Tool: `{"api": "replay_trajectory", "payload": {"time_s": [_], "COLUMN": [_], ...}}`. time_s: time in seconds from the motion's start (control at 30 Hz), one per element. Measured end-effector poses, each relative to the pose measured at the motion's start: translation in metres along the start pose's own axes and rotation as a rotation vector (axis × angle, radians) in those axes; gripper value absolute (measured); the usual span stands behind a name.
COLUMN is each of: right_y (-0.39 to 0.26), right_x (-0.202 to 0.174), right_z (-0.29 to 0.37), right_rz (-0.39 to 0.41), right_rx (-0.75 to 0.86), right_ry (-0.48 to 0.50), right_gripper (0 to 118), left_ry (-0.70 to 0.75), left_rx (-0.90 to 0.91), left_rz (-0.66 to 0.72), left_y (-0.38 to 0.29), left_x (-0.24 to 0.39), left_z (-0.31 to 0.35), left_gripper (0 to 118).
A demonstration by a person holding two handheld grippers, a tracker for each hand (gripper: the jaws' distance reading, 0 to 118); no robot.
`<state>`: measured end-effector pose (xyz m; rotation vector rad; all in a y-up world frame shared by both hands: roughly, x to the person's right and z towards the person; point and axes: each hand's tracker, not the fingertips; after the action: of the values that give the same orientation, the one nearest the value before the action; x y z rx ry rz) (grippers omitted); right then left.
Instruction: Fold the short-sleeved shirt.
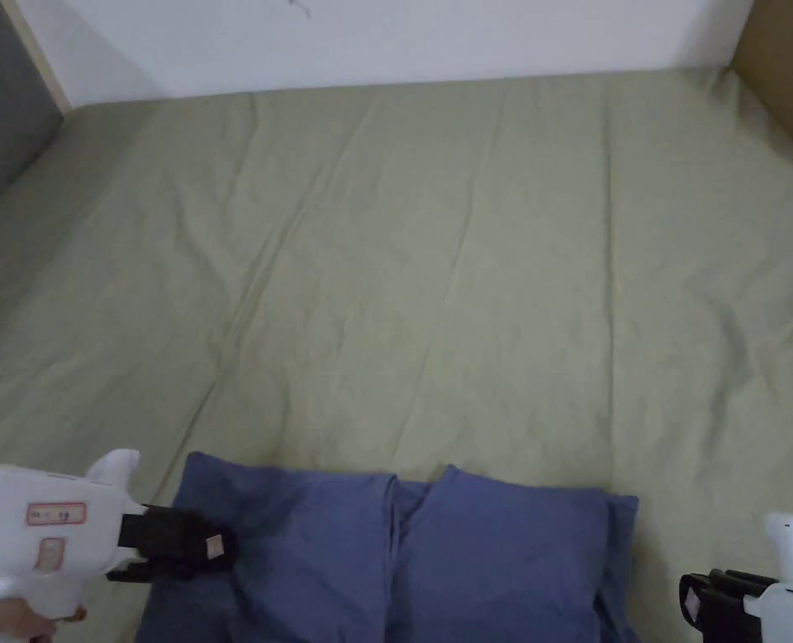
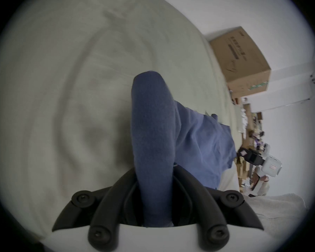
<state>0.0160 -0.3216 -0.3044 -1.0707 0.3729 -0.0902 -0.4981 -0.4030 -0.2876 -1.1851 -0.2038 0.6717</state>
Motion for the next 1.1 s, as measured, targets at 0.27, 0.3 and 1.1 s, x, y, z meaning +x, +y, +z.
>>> {"api": "replay_trajectory", "payload": {"time_s": [0.27,0.3,1.1], "right_y": [-0.003,-0.004,-0.027], "right_x": [0.005,0.006,0.079], "right_z": [0.0,0.001,0.024], "right_rz": [-0.022,-0.022,-0.222], "right_rx": [-0.002,-0.002,0.053], "right_ry": [0.017,0.017,-0.009], "right_gripper": [0,0,0], "left_ry": [0.205,0.248,-0.093], "left_rx": [0.034,0.033,-0.206], "left_rz": [0.051,0.074,-0.147], "left_y": [0.01,0.009,0.003], "left_x": [0.012,0.028,0.24], "left_z": [0.09,0.091,-0.072], "left_gripper": [11,11,60]}}
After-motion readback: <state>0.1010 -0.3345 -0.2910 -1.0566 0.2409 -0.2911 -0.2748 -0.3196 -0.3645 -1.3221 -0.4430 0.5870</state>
